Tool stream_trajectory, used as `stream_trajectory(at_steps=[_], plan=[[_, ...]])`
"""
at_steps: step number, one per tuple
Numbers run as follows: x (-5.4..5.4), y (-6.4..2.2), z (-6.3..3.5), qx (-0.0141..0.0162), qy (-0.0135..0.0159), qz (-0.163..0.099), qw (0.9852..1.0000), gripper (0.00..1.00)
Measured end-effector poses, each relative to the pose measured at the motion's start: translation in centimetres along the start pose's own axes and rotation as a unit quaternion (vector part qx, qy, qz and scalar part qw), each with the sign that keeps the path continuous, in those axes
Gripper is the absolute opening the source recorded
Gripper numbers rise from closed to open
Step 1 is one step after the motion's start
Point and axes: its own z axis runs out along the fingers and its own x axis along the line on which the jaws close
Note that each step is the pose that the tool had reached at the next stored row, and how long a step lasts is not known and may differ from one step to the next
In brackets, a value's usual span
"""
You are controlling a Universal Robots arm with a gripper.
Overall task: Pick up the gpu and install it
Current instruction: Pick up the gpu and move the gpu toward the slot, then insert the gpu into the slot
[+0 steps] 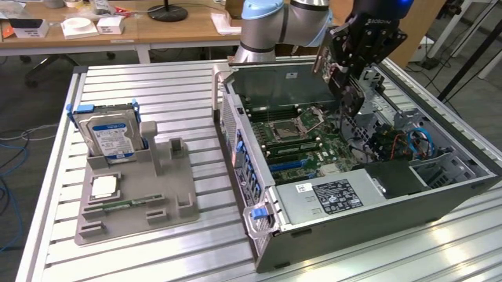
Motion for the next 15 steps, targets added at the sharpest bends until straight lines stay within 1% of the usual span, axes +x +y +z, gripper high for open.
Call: stream_trajectory(at_steps=[6, 15], plan=[[-0.48, 0.03, 0.01, 0.0001, 0.0, 0.0, 1.0, 0.26], [-0.53, 0.04, 0.01, 0.0, 0.0, 0.0, 1.0, 0.26]])
